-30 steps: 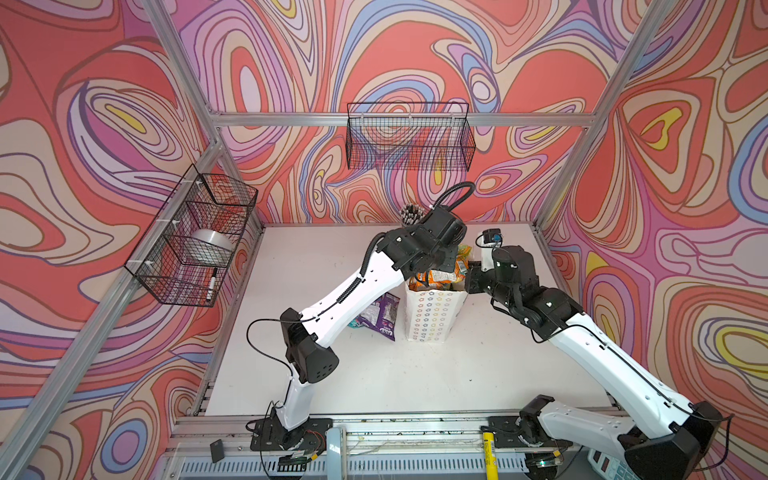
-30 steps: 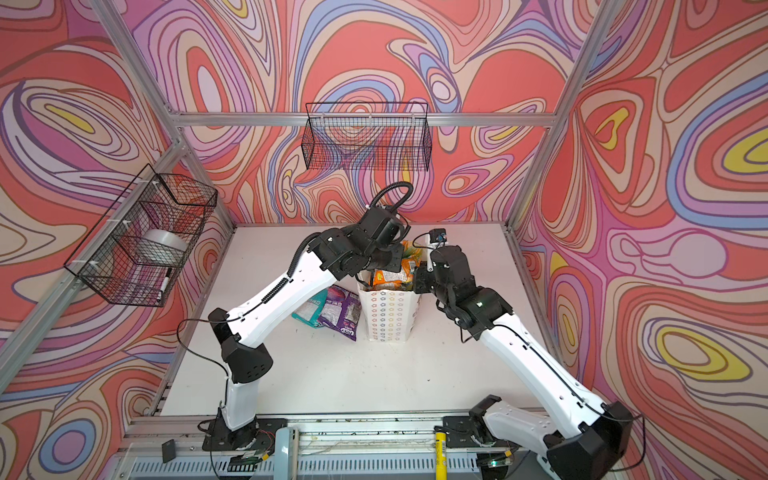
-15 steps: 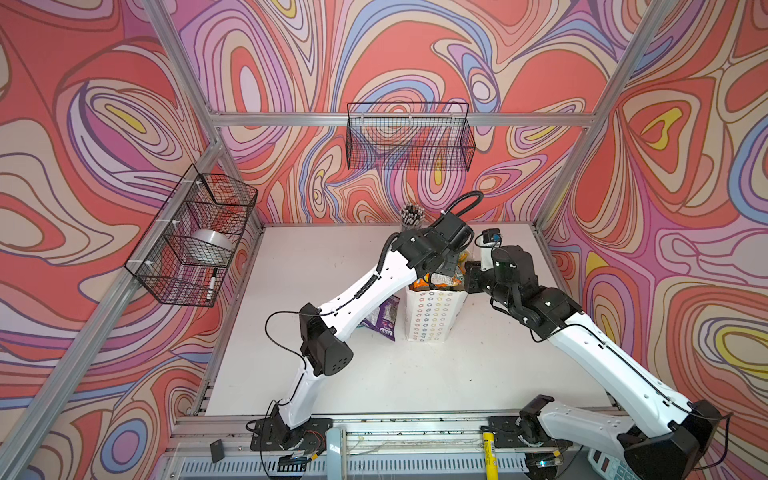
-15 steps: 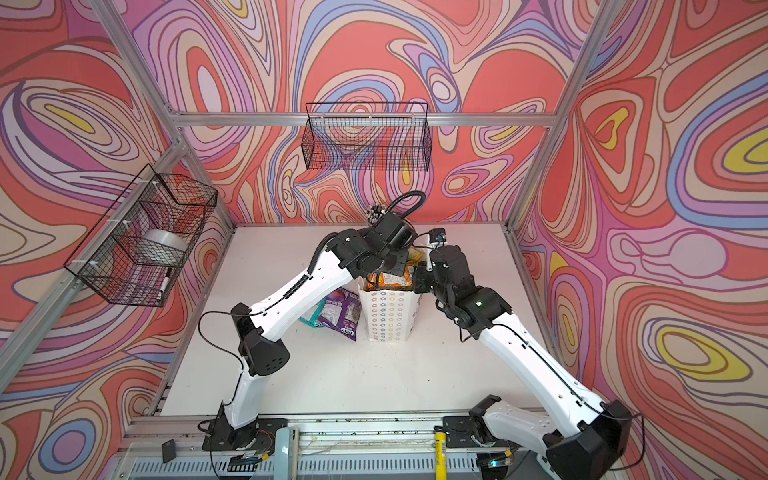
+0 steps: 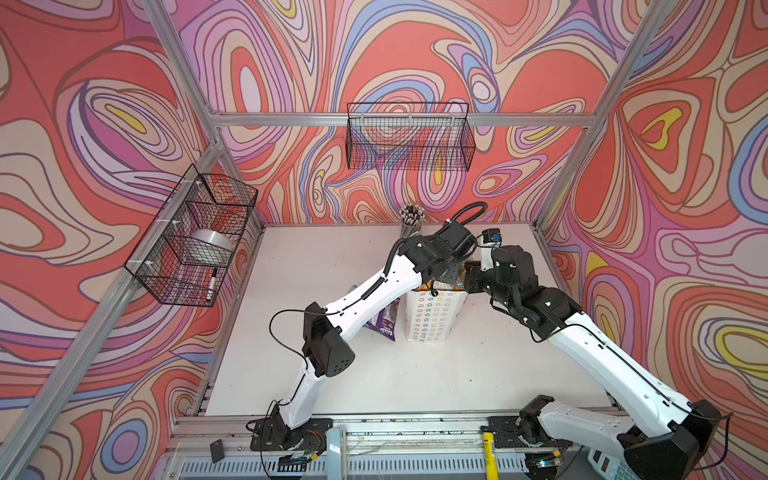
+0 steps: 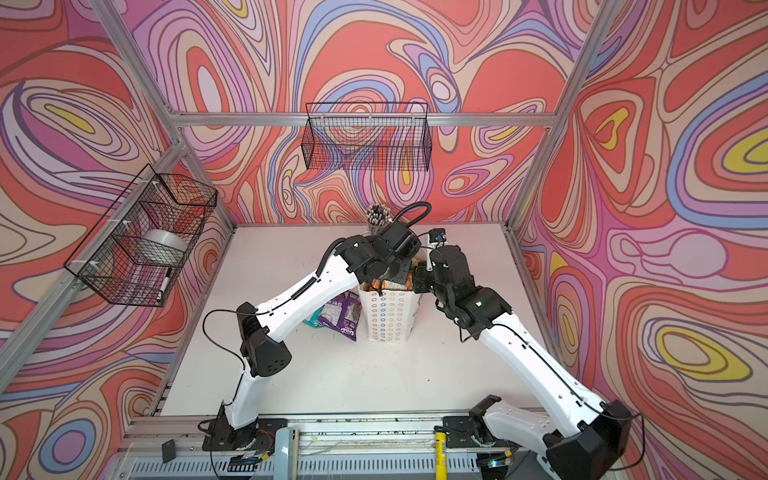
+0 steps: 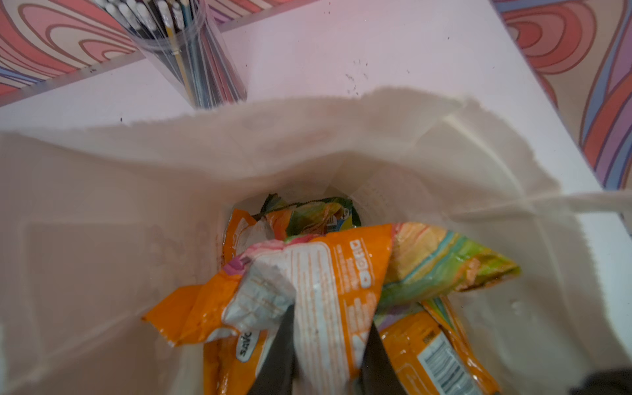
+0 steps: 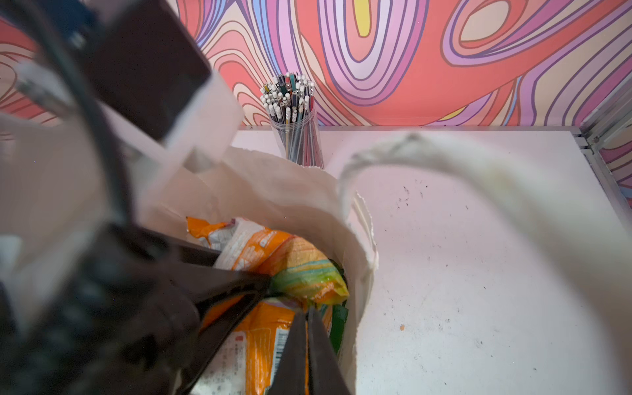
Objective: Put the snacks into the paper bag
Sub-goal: 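Lower the orange bag into the paper bag and open the left gripper, then raise the left gripper out of the paper bag toward the purple bag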
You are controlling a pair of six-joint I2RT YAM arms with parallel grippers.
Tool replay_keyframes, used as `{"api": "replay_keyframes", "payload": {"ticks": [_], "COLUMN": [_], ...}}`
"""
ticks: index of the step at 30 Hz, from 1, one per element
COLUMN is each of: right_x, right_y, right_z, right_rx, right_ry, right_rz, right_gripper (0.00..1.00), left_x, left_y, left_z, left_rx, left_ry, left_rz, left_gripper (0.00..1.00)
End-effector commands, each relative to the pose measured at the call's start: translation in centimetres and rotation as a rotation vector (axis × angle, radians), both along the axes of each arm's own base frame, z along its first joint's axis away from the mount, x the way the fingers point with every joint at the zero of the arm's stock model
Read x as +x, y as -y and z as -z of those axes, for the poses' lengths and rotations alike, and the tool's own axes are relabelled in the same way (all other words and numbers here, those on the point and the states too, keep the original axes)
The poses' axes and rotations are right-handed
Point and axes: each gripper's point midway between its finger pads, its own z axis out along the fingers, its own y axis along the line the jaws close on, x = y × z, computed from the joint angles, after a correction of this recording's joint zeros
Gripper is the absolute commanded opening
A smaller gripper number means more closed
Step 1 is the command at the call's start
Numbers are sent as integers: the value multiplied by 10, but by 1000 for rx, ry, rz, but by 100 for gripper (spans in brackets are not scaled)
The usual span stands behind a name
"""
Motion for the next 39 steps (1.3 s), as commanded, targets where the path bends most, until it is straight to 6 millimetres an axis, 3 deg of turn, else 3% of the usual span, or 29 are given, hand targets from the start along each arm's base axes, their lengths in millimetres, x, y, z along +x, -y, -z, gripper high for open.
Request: {"api": "replay_keyframes", "payload": {"ticks": [1, 7, 12, 14, 15, 16, 17, 24, 33, 39], "right_x": [0, 0, -1, 0, -1, -1, -1, -1, 0, 1], "right_y": [-2, -2, -2, -1, -1, -1, -1, -1, -1, -1], "right_z": [7, 6, 5, 5, 5, 5, 5, 6, 7, 8], "right_rx": [-14, -13, -13, -14, -14, -13, -13, -14, -17, -21], "right_ry": [-13, -11, -10, -9, -9, -9, -9, -10, -11, -14], "right_rz": [-10, -10, -9, -7, -8, -8, -8, -8, -5, -1], "right_gripper": [0, 0, 0, 0, 0, 0, 0, 0, 0, 0], "left_x": [-9, -10, -9, -9, -9, -9, -10, -17, -48, -73], "left_y": [-1, -6, -5, -3, -3, -2, -2, -3, -15, -48], "left_z": [-7, 4, -12, -25, -30, -38, -44, -99, -189, -232], "left_rx": [-19, 8, -28, -54, -69, -87, -102, -224, -441, -526], "left_ry": [3, -13, 14, 31, 40, 51, 63, 135, 239, 321], "left_rz": [-4, -23, -21, -13, -10, -7, -4, 32, 141, 159], "left_gripper": [21, 35, 52, 64, 76, 97, 100, 100, 100, 100]}}
